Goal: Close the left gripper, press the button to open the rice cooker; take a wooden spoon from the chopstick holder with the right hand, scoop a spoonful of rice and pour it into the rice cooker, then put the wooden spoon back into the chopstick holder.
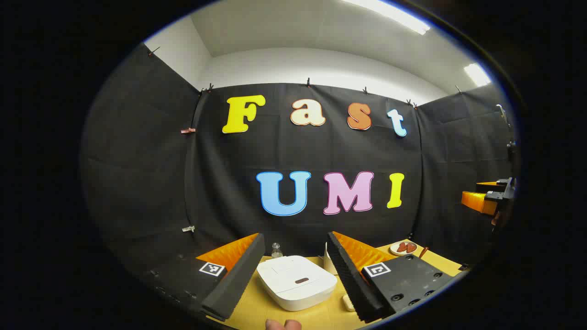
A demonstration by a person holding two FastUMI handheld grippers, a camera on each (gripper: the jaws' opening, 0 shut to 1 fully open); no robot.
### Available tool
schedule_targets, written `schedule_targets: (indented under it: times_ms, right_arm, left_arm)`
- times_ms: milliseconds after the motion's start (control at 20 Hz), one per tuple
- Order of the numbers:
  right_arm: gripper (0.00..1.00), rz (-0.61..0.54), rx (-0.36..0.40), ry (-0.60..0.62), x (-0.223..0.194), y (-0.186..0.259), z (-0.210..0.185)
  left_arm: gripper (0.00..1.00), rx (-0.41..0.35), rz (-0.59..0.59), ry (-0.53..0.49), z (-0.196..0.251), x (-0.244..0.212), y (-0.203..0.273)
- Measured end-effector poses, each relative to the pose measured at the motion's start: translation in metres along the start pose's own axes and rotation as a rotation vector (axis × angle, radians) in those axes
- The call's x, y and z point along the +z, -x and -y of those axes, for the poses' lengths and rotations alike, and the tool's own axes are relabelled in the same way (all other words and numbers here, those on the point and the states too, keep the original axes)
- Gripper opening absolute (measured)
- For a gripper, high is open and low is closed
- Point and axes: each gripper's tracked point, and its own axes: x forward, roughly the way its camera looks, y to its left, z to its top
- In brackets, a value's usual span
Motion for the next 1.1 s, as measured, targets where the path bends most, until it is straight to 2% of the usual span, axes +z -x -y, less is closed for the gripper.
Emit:
schedule_targets:
  times_ms: [1100]
  right_arm:
    - [0.97,-0.001,-0.021,0.005,-0.0047,0.0083,0.0065]
  left_arm:
    - [0.94,-0.032,-0.032,0.006,0.0037,0.0012,0.0088]
